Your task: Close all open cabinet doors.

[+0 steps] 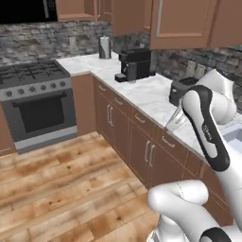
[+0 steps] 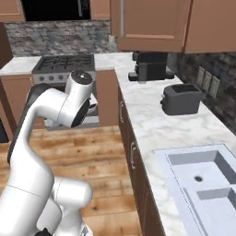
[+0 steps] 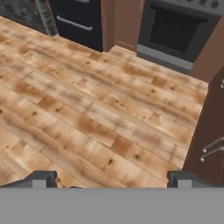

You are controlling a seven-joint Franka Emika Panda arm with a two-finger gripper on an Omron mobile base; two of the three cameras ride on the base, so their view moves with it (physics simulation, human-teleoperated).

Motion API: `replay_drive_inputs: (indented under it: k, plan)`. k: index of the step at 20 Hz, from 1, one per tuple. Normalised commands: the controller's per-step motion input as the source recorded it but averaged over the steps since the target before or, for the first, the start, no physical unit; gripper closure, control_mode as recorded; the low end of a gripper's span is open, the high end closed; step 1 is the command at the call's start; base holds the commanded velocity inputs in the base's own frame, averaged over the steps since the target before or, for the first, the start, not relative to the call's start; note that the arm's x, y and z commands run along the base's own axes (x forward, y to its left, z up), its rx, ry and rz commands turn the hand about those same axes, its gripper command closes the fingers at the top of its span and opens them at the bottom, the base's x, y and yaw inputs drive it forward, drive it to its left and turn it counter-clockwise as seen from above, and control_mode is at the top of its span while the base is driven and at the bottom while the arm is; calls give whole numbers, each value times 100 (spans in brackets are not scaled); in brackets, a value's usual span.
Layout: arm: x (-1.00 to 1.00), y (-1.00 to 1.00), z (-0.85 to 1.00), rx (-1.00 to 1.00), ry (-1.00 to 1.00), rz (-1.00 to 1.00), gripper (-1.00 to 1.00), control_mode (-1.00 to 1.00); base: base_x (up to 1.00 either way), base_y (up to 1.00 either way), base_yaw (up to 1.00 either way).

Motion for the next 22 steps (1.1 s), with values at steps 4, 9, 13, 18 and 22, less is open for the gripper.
replay_drive_inputs:
  k: [4,9,13,18,22]
  plan:
    - [0,0,0,0,0,0,-100,100,66,18,24]
    - [0,0,0,0,0,0,-100,100,78,23,12]
    - [0,0,0,0,0,0,-100,100,84,35,3]
    - [0,0,0,0,0,0,-100,100,79,42,5]
    - [0,0,0,0,0,0,-100,100,78,49,3]
